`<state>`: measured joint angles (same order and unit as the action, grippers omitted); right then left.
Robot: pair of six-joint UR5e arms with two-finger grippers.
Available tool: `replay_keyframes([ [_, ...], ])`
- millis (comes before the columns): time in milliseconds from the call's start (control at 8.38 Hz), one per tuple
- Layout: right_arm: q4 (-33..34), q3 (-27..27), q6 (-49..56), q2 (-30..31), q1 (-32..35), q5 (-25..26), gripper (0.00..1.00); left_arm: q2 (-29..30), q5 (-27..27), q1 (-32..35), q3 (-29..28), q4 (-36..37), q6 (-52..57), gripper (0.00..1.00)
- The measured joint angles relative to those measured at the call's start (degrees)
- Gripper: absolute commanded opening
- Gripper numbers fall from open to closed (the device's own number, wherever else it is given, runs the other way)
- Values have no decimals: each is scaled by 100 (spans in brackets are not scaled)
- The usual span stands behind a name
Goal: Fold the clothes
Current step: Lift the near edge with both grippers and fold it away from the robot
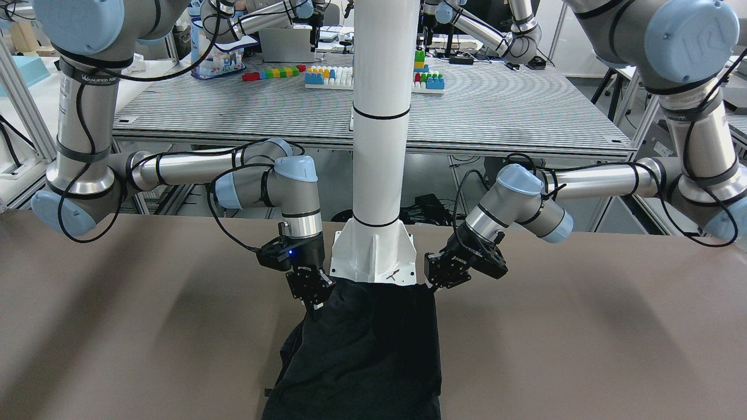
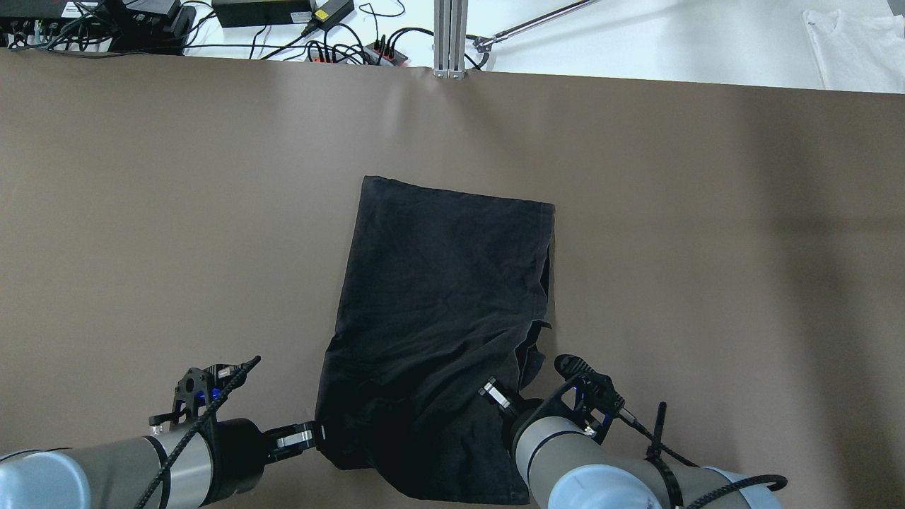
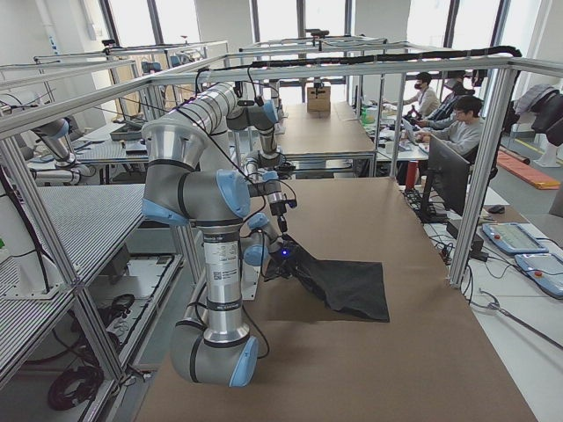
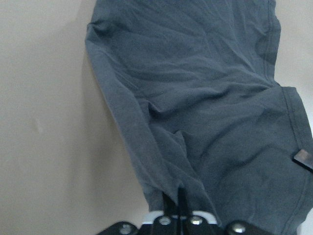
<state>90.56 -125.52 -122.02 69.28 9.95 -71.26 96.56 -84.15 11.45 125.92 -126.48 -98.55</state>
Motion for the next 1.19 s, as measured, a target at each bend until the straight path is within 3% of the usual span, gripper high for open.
replay_keyframes([
  [239,212,-147,284,9,345,-219,0,627,-726,739,194,1114,151,0],
  [477,245,235,540,-207,962,-410,0,1591,-1166,1549,6,2501,562,0],
  [716,236,950,870,-654,1498,-453,0,2584,-1283,2131,-733,3413,866,0],
  [1074,-357,2175,1531,-1074,2058,-479,1,3531,-1283,2536,-2259,3509,1307,4],
  [1193,-803,2793,1714,-1260,2170,-479,49,3740,-1269,2605,-2819,3326,1452,86],
])
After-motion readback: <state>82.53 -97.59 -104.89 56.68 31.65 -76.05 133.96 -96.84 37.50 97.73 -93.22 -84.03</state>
